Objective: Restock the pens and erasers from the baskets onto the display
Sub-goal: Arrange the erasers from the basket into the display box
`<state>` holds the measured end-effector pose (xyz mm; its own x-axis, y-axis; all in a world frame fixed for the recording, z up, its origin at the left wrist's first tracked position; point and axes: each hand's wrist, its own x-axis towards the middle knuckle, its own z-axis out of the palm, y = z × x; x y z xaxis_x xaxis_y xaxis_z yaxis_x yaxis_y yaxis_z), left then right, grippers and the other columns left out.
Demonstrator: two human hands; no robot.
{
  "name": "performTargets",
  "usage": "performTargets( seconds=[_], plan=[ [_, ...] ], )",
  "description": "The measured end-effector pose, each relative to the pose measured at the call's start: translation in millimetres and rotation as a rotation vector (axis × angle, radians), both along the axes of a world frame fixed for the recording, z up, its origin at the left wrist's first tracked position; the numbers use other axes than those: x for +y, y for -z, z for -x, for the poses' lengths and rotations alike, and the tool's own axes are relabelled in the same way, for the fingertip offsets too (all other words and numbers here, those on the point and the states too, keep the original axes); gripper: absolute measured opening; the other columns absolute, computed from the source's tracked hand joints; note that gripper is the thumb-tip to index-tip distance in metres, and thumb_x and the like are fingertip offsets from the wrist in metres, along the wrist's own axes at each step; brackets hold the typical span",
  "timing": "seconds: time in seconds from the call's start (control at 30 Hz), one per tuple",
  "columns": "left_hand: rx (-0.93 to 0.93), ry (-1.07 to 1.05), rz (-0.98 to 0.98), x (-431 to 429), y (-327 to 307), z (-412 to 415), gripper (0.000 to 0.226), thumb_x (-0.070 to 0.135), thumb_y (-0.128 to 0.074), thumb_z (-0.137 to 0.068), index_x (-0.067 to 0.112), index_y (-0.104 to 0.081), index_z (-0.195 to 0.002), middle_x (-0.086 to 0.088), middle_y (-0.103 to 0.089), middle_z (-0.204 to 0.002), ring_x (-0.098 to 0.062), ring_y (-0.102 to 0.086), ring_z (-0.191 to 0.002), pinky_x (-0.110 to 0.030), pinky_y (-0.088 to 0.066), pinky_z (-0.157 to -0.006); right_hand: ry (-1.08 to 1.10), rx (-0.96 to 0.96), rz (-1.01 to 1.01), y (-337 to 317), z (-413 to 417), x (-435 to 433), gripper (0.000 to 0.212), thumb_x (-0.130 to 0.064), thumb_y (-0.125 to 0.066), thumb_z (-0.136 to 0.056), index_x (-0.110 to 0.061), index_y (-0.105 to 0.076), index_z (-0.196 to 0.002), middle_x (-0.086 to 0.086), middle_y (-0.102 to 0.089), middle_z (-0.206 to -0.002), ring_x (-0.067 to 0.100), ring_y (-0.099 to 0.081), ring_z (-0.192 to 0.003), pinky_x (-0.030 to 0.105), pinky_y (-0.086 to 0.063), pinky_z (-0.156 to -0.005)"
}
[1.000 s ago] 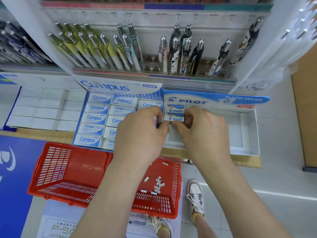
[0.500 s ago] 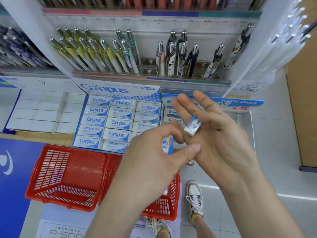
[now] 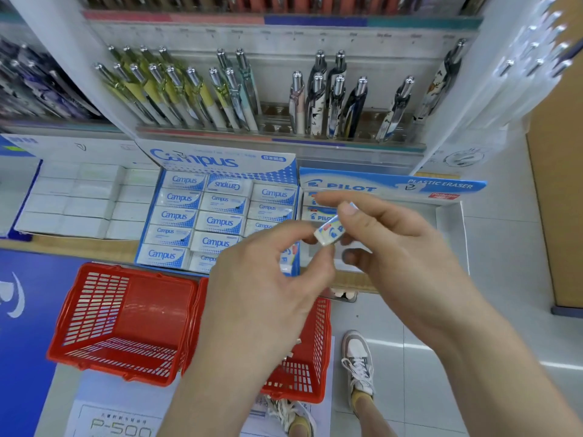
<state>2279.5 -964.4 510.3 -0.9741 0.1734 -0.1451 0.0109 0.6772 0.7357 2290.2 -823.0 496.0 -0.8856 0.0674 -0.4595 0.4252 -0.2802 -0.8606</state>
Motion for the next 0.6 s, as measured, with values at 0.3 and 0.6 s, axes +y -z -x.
performTargets(
  seconds=[0.3, 0.6],
  plan=[
    [-0.021, 0.031, 0.041, -8.8, 7.7, 4.2, 0.030, 0.045, -0.066, -0.079, 0.055, -0.061, -0.107, 0.022, -0.067, -0.087, 0.005, -0.057, -0.081, -0.015, -0.045, -0.071, -0.083, 0.036, -0.142, 6.1, 0.9, 11.8, 0.020, -0.019, -0.076, -0.069, -0.011, -0.072, -0.088, 0.006, -0.070, -0.071, 0.011, -0.062, -0.059, 0.020, -0.051, -0.058],
    [-0.112, 0.070, 0.174, -6.0, 15.7, 16.4, 0.030, 0.044, -0.058, -0.084, 0.044, -0.062, -0.113, 0.015, -0.067, -0.084, -0.002, -0.053, -0.069, -0.021, -0.042, -0.069, -0.285, 0.179, -0.794, 21.2, 9.3, 16.7, 0.023, -0.023, -0.082, -0.072, -0.031, -0.075, -0.092, -0.009, -0.064, -0.078, 0.008, -0.062, -0.070, 0.032, -0.054, -0.072]
  ],
)
